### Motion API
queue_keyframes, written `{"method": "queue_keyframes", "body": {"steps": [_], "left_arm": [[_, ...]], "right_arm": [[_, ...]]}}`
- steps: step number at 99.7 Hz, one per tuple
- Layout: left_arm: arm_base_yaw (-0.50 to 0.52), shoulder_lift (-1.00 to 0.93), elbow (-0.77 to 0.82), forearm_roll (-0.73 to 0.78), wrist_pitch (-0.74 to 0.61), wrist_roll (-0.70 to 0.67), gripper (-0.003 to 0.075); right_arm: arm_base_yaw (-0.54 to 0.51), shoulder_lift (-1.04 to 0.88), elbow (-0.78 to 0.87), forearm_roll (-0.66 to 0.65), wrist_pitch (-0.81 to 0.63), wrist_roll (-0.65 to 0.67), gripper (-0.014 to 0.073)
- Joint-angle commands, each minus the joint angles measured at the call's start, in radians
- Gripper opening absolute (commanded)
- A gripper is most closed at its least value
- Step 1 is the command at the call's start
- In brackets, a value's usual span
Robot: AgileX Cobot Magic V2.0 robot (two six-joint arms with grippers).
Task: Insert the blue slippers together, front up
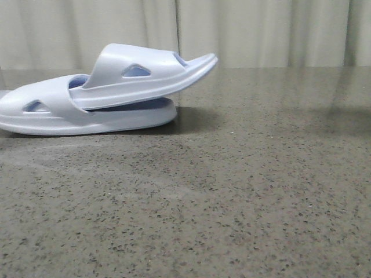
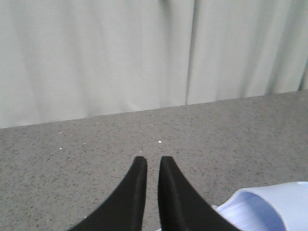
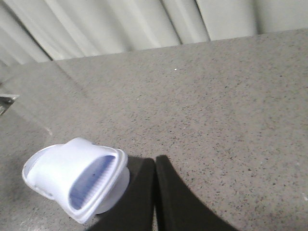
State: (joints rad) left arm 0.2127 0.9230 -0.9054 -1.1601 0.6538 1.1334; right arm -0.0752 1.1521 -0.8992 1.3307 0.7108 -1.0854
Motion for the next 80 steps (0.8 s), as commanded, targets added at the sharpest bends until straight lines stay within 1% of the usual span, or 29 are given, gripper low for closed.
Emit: {"method": "queue_keyframes", "body": {"steps": [1, 6, 13, 16, 17, 22, 28, 34, 40, 45, 58, 72, 80], "left_arm": [[-0.057, -0.051, 0.045, -0.026, -0.174, 0.002, 0.0015], [-0.092, -0.079, 0.08, 0.011, -0.22, 0.023, 0.0015], [-0.134, -0.122, 0.126, 0.076, -0.226, 0.049, 0.0015], [-0.147, -0.144, 0.153, 0.087, -0.229, 0.049, 0.0015], [-0.152, -0.149, 0.159, 0.087, -0.229, 0.049, 0.0015], [-0.164, -0.183, 0.204, 0.067, -0.244, 0.049, 0.0015], [-0.165, -0.23, 0.269, -0.006, -0.274, 0.052, 0.0015], [-0.165, -0.272, 0.327, -0.075, -0.287, 0.096, 0.0015], [-0.165, -0.317, 0.39, -0.111, -0.279, 0.142, 0.0015], [-0.165, -0.351, 0.435, -0.138, -0.277, 0.145, 0.0015], [-0.165, -0.438, 0.539, -0.21, -0.277, 0.175, 0.0015], [-0.165, -0.512, 0.585, -0.288, -0.31, 0.183, 0.0015], [-0.165, -0.528, 0.587, -0.29, -0.312, 0.183, 0.0015]], "right_arm": [[0.075, -0.09, 0.05, 0.07, -0.161, -0.044, -0.0087], [0.124, -0.123, 0.09, 0.07, -0.229, -0.071, -0.0087], [0.193, -0.171, 0.148, 0.07, -0.329, -0.096, -0.0087], [0.218, -0.192, 0.179, 0.07, -0.359, -0.103, -0.0088], [0.23, -0.203, 0.185, 0.07, -0.389, -0.107, -0.0088], [0.269, -0.241, 0.231, 0.07, -0.455, -0.13, -0.0088], [0.305, -0.292, 0.298, 0.07, -0.524, -0.143, -0.0088], [0.333, -0.345, 0.363, 0.07, -0.581, -0.143, -0.0088], [0.348, -0.411, 0.439, 0.07, -0.61, -0.143, -0.0088], [0.358, -0.466, 0.499, 0.073, -0.623, -0.143, -0.0088], [0.36, -0.615, 0.642, 0.153, -0.65, -0.143, -0.0088], [0.36, -0.75, 0.71, 0.183, -0.677, -0.143, -0.0088], [0.36, -0.798, 0.711, 0.184, -0.684, -0.143, -0.0089]]}}
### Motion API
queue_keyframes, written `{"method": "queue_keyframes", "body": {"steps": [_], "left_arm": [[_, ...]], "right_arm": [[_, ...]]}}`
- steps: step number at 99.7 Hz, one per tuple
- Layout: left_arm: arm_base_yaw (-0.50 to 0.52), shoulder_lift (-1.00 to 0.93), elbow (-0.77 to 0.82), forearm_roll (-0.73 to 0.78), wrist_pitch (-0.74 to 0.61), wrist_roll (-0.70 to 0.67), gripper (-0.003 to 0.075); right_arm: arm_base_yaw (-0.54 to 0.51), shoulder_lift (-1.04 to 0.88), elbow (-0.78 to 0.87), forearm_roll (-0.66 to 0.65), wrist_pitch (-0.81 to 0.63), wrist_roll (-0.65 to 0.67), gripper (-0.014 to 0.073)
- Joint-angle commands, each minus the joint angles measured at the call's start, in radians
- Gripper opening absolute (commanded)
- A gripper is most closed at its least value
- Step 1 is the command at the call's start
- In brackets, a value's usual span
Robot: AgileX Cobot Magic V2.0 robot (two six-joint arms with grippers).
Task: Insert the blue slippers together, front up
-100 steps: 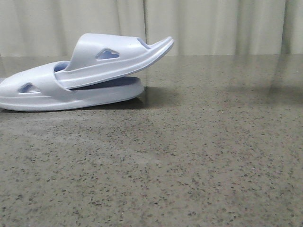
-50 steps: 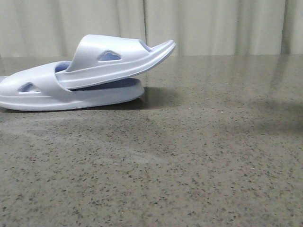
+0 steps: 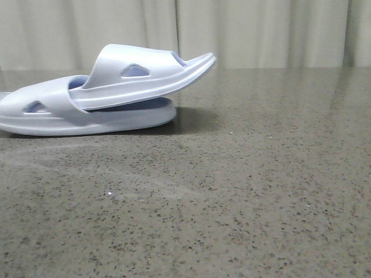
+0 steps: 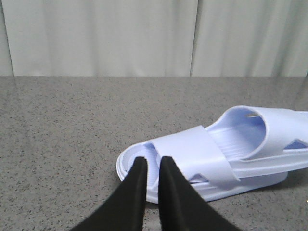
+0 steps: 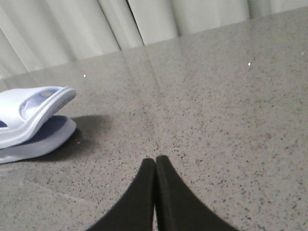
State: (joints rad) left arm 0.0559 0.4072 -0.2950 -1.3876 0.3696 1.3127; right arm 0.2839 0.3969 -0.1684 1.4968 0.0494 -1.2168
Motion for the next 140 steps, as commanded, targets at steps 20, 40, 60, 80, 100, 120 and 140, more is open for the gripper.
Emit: {"method": "queue_keyframes", "body": {"steps": [20, 40, 60, 80, 100, 120, 140], "left_arm": [[-0.008, -0.015, -0.023, -0.069, -0.021, 0.004, 0.0015], [-0.008, -0.015, -0.023, -0.069, -0.021, 0.004, 0.0015], [-0.008, -0.015, -0.023, -0.069, -0.021, 0.004, 0.0015], [-0.008, -0.015, -0.023, -0.069, -0.021, 0.004, 0.0015], [-0.006, -0.015, -0.022, -0.071, -0.027, 0.004, 0.0015], [-0.006, -0.049, -0.014, 0.371, -0.096, -0.381, 0.0015], [-0.006, -0.195, 0.069, 1.08, -0.202, -1.143, 0.0015]], "right_arm": [[0.001, -0.069, -0.019, 0.018, -0.02, -0.011, -0.0089], [0.001, -0.069, -0.019, 0.018, -0.02, -0.011, -0.0089], [0.001, -0.069, -0.019, 0.018, -0.02, -0.011, -0.0089], [0.001, -0.069, -0.019, 0.018, -0.018, -0.011, -0.0089], [0.001, -0.069, -0.019, 0.018, -0.018, -0.011, -0.0089], [0.001, -0.069, -0.019, 0.018, -0.018, -0.011, -0.0089], [0.001, -0.069, -0.019, 0.018, -0.018, -0.011, -0.0089]]}}
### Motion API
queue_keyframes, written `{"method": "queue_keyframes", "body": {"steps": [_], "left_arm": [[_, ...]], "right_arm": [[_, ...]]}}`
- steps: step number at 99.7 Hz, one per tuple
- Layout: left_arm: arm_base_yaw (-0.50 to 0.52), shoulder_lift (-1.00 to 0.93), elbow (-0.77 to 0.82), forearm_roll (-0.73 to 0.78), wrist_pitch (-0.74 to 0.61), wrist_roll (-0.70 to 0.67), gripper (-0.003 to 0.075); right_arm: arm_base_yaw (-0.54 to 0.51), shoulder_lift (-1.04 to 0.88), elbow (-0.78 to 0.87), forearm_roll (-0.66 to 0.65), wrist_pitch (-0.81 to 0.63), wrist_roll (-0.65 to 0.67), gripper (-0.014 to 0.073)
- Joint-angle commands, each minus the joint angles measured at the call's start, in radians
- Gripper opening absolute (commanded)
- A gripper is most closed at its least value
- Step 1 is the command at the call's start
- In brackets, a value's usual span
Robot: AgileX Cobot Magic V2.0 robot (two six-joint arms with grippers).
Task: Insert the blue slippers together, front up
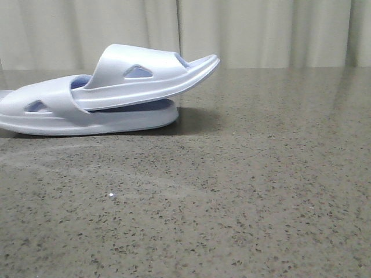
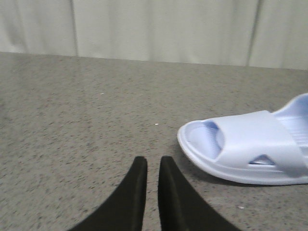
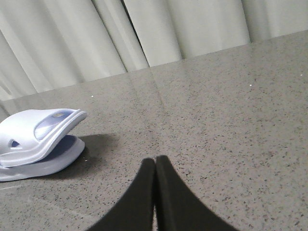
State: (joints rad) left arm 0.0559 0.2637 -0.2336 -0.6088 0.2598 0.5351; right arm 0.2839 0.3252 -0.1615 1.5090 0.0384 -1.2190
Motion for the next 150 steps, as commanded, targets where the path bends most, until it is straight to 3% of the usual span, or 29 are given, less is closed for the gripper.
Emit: {"method": "queue_keyframes", "body": {"steps": [1, 7, 35, 64, 150], "left_arm": [[-0.006, -0.057, 0.016, 0.322, -0.097, -0.388, 0.0015], [-0.006, -0.105, 0.052, 0.441, -0.12, -0.514, 0.0015], [-0.067, -0.28, 0.241, 0.548, -0.206, -0.578, 0.0015], [-0.095, -0.296, 0.245, 0.578, -0.12, -0.576, 0.0015], [-0.095, -0.296, 0.245, 0.557, -0.122, -0.576, 0.0015]], "right_arm": [[0.001, 0.002, -0.026, 0.006, -0.007, -0.009, -0.0089], [0.001, 0.002, -0.026, 0.006, -0.007, -0.009, -0.0089], [0.001, 0.002, -0.026, 0.006, -0.005, -0.009, -0.0089], [0.001, 0.002, -0.026, 0.006, -0.003, -0.009, -0.0089], [0.001, 0.002, -0.026, 0.006, -0.003, -0.009, -0.0089]]}}
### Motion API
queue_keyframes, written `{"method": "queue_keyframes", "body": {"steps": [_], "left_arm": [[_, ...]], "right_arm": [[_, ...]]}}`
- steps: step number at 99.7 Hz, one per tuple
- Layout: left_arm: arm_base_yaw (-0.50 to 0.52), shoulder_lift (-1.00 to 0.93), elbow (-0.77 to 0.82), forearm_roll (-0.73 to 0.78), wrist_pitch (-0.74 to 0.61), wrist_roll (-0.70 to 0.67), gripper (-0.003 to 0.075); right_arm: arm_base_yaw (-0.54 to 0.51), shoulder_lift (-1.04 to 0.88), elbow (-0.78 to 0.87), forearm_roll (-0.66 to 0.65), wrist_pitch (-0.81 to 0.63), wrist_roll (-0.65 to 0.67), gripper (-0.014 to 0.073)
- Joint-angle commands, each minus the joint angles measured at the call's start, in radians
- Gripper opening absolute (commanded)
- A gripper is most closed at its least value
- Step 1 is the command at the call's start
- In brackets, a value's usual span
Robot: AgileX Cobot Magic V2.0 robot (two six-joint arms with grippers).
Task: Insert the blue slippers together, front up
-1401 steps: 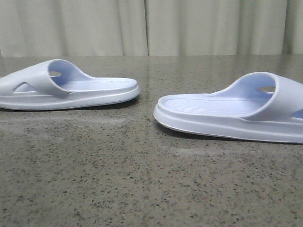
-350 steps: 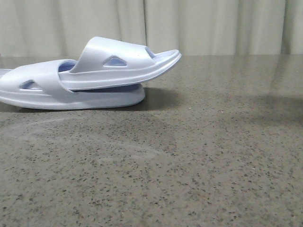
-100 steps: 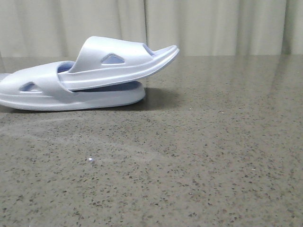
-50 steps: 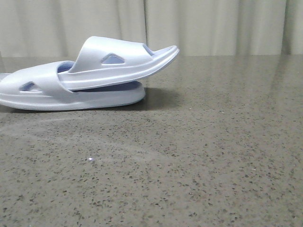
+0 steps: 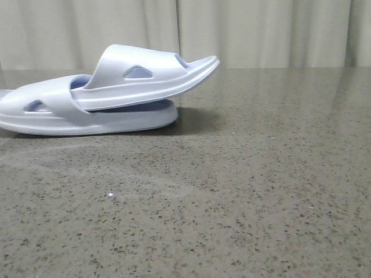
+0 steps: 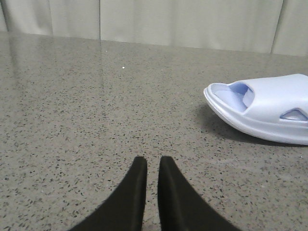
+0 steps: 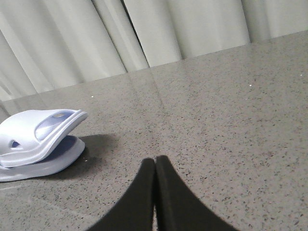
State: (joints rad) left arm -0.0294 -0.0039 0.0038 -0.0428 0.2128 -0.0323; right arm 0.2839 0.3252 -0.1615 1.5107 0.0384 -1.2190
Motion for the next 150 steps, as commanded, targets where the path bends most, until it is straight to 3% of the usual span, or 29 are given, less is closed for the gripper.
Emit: {"method": "queue_keyframes", "body": {"steps": [1, 12, 22, 40, 49, 58, 86, 109, 150], "left_arm": [[-0.01, -0.028, 0.008, -0.009, -0.075, -0.009, 0.0015], [-0.01, -0.028, 0.008, -0.009, -0.075, -0.009, 0.0015], [-0.01, -0.028, 0.008, -0.009, -0.075, -0.009, 0.0015], [-0.01, -0.028, 0.008, -0.009, -0.075, -0.009, 0.0015], [-0.01, -0.028, 0.008, -0.009, -0.075, -0.009, 0.0015], [-0.01, -0.028, 0.008, -0.009, -0.075, -0.009, 0.0015], [-0.01, -0.028, 0.008, -0.009, -0.075, -0.009, 0.0015], [-0.01, -0.028, 0.008, -0.009, -0.077, -0.009, 0.0015], [-0.01, -0.028, 0.008, -0.009, -0.077, -0.009, 0.0015]], "right_arm": [[0.001, 0.002, -0.026, 0.004, -0.006, -0.009, -0.0089], [0.001, 0.002, -0.026, -0.011, -0.078, -0.009, -0.0089], [-0.001, 0.016, -0.025, -0.272, -0.097, 0.057, -0.0089], [-0.046, 0.05, 0.014, -1.035, -0.164, 0.749, -0.0089], [-0.097, 0.048, 0.019, -1.292, -0.101, 0.997, -0.0089], [-0.147, 0.017, 0.024, -1.452, -0.047, 1.117, -0.0089], [-0.243, -0.162, 0.197, -1.48, -0.102, 1.128, -0.0089], [-0.28, -0.335, 0.192, -1.482, 0.131, 1.128, -0.0089], [-0.28, -0.351, 0.192, -1.482, 0.122, 1.128, -0.0089]]}}
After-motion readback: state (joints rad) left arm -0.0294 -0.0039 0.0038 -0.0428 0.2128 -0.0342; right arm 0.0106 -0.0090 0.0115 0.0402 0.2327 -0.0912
